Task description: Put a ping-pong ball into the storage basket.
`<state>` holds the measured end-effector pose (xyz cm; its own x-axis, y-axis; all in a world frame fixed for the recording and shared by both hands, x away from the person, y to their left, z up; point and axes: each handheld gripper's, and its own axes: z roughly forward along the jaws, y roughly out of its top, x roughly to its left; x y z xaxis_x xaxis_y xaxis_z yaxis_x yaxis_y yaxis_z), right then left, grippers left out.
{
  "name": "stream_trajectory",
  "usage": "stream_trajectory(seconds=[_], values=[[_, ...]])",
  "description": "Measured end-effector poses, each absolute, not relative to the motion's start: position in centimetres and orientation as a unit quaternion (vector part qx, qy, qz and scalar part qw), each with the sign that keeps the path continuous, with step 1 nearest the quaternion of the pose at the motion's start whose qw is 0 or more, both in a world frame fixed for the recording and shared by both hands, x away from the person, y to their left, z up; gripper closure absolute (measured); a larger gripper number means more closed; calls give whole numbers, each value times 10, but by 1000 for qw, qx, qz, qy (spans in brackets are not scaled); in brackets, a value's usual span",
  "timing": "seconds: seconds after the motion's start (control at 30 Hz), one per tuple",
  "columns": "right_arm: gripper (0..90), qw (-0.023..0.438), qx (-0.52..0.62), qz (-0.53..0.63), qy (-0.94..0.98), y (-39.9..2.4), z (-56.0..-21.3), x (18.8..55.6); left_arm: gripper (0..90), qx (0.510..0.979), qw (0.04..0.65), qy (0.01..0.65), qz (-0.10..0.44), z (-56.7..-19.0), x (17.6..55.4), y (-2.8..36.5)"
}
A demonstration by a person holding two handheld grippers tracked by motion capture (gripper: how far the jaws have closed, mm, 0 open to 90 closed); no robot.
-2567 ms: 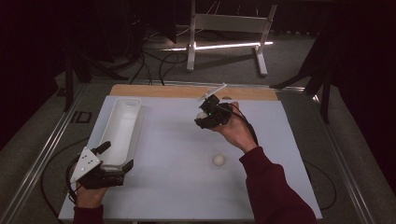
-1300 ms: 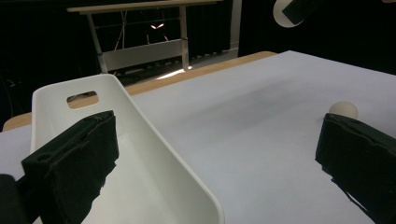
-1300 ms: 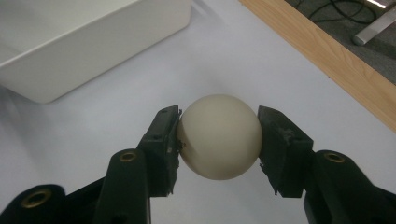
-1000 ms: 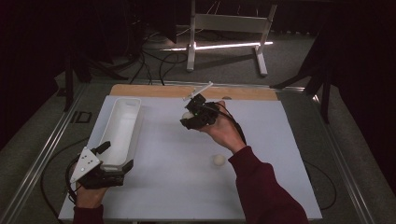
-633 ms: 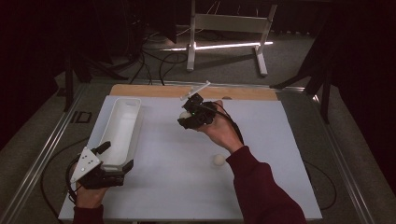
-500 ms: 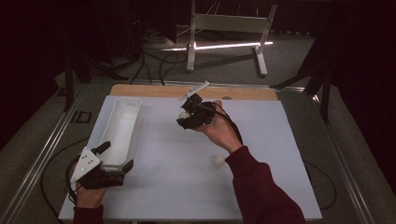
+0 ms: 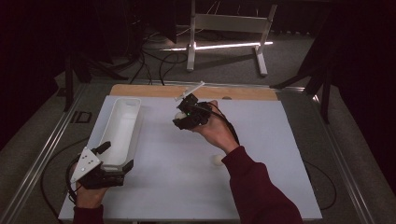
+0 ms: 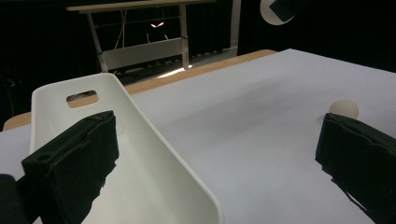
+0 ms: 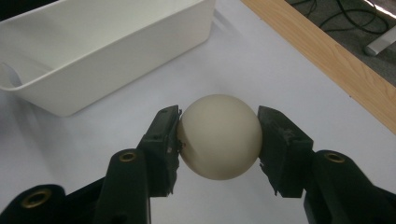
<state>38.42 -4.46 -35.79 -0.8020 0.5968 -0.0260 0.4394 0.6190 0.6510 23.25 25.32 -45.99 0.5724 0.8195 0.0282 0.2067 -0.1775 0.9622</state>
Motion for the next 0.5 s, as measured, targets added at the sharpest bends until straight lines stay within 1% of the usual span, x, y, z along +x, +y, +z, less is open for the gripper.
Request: stream_trajectory(seconds=[0.5], values=[[503,118,288,331,891,-34,-357,383,1,711,530,359,290,-460,232,253]])
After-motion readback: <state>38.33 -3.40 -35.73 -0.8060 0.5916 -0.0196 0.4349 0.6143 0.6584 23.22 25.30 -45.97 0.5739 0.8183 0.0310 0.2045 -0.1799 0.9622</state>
